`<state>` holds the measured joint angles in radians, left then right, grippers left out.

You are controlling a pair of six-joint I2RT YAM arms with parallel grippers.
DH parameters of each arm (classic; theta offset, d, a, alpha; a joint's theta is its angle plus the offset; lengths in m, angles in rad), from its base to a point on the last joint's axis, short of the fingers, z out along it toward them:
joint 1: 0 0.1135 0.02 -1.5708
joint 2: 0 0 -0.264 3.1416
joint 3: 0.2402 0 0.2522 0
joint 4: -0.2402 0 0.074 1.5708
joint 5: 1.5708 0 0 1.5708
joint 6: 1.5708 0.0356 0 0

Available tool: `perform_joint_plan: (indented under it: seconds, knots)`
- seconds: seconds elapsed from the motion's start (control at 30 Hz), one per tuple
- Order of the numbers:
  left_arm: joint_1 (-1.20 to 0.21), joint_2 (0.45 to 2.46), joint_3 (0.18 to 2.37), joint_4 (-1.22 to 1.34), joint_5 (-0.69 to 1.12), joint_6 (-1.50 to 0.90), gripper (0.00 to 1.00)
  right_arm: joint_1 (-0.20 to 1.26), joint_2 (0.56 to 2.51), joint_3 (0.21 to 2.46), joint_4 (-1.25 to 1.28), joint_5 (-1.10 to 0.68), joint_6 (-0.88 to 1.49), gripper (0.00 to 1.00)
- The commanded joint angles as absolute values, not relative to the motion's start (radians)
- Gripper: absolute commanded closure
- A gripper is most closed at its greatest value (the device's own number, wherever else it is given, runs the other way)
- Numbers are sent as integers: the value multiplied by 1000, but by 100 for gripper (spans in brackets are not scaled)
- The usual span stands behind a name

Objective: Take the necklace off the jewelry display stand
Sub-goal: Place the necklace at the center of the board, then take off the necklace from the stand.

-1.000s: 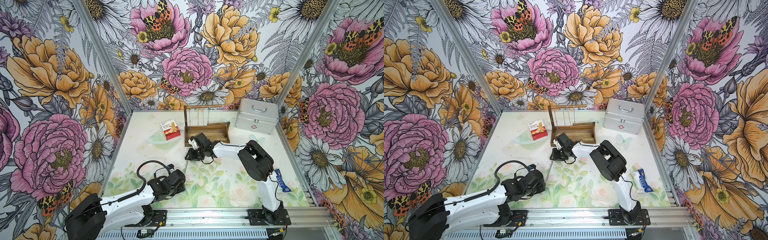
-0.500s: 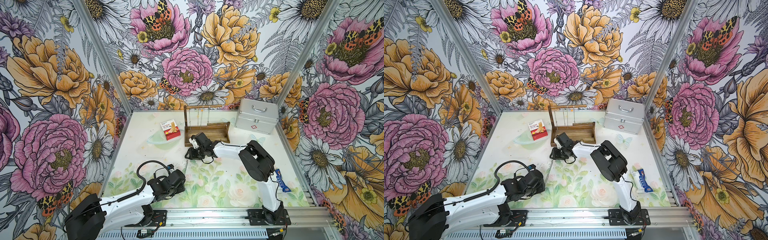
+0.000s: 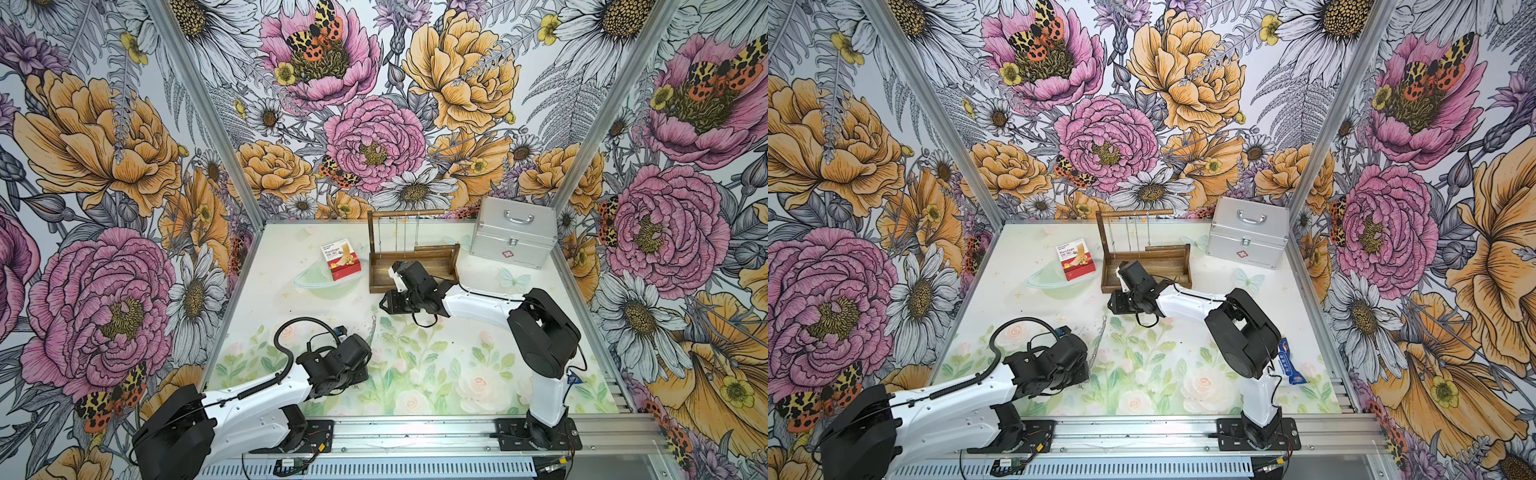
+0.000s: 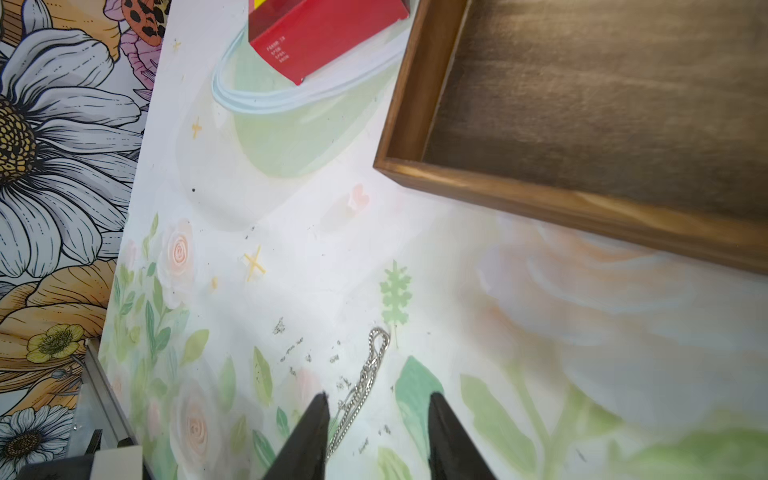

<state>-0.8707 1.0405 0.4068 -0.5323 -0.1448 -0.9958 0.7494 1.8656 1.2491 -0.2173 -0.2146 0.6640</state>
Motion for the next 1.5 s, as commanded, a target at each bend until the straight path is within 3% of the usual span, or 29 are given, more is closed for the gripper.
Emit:
perform_joint_plan:
  seconds: [0.0, 0.23, 0.4, 0.6, 0.83, 1.13, 1.47]
  knots:
    - [-853, 1051, 469, -548, -127, -943, 76, 730, 1728, 1200, -208, -57, 609, 59]
    - [-811, 1106, 576, -554, -75, -867, 69, 635, 1480, 1060, -141, 69, 554, 57]
    - [-757, 1124, 671, -564, -45, -796, 59, 466, 1305, 885, 55, -34, 581, 53]
    - [-677, 1149, 793, -566, -14, -694, 32, 247, 1194, 732, 303, -218, 629, 47]
    - [-617, 1227, 963, -558, -77, -601, 2, 75, 1236, 534, 770, -438, 829, 41]
    - [-575, 1326, 1122, -517, -148, -577, 1, 53, 1327, 529, 914, -522, 913, 36]
    - [-521, 1351, 1131, -510, -226, -699, 1, 53, 1375, 560, 914, -546, 930, 37]
